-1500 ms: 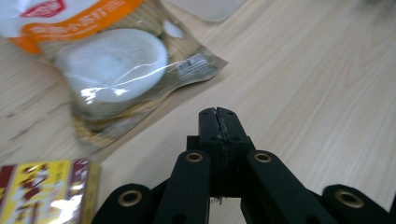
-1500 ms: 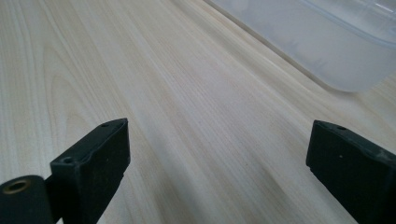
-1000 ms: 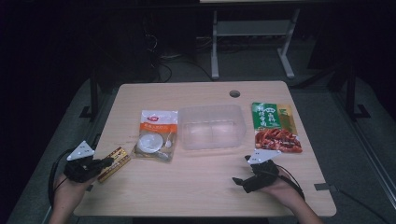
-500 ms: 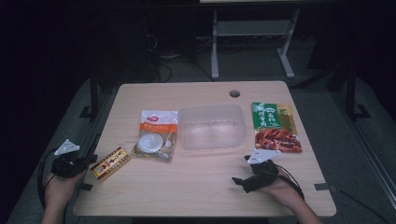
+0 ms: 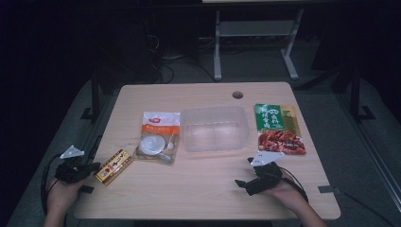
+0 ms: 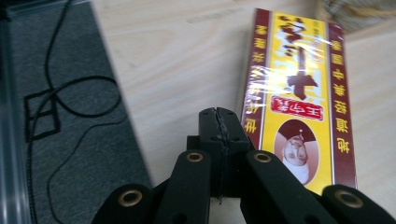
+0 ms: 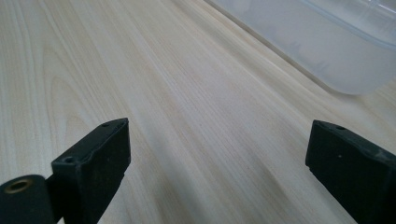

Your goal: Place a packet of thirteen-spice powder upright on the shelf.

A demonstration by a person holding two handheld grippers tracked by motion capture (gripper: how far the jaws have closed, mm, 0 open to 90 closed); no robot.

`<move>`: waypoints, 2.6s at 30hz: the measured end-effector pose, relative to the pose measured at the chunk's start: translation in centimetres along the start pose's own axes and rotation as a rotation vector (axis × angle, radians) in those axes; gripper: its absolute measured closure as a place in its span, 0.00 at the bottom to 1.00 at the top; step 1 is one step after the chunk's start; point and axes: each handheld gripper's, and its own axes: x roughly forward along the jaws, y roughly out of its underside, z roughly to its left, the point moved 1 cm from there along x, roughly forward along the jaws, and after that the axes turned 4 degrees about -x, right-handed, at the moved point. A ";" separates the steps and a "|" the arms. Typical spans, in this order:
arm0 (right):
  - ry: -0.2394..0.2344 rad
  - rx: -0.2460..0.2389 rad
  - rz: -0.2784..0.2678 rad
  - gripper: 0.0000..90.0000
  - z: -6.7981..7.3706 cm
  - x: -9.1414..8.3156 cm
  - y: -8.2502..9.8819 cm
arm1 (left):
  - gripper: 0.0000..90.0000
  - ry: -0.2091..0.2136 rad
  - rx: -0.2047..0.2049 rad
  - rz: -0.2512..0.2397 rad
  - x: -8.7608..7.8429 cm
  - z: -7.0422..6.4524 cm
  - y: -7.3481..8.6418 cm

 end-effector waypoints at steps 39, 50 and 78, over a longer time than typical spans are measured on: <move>0.003 0.002 0.007 0.07 0.0 0.0 0.0 | 0.28 0.031 0.049 0.116 1.8 -5.4 -0.9; 0.003 0.000 0.007 0.07 0.0 0.0 0.0 | 0.34 0.007 0.054 0.141 2.1 -5.7 -0.9; -0.070 -0.032 0.003 0.07 0.5 -0.6 -0.9 | 0.35 0.190 0.134 -0.036 -0.6 -10.3 -4.1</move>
